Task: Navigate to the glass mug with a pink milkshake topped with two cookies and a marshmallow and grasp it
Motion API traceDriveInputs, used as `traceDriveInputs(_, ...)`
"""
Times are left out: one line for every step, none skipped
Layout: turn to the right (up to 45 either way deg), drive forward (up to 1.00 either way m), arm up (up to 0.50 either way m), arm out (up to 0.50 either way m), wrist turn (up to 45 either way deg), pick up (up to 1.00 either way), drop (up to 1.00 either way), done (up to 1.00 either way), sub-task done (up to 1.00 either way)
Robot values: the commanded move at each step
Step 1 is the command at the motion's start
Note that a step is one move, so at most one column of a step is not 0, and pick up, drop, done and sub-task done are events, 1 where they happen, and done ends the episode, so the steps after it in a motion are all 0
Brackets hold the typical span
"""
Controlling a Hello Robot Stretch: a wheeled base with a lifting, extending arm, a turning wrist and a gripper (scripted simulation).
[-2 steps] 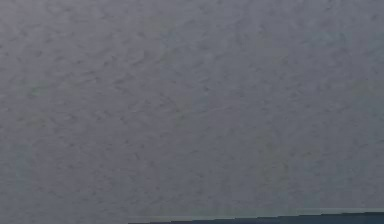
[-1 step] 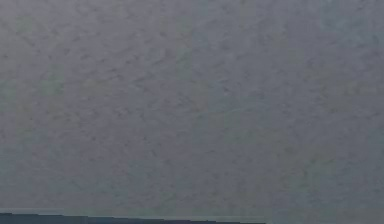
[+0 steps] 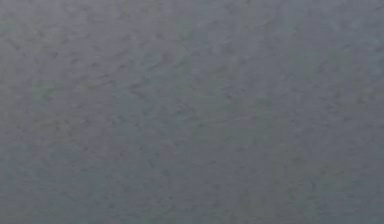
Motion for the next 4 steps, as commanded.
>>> traceDriveInputs(45.0,0.0,0.0,0.0,0.0,0.0,0.0,0.0,0.0)
traceDriveInputs(15.0,0.0,0.0,0.0,0.0,0.0,0.0,0.0,0.0)
traceDriveInputs(0.0,0.25,0.0,0.0,0.0,0.0,0.0,0.0,0.0)
traceDriveInputs(-45.0,0.0,0.0,0.0,0.0,0.0,0.0,0.0,0.0)
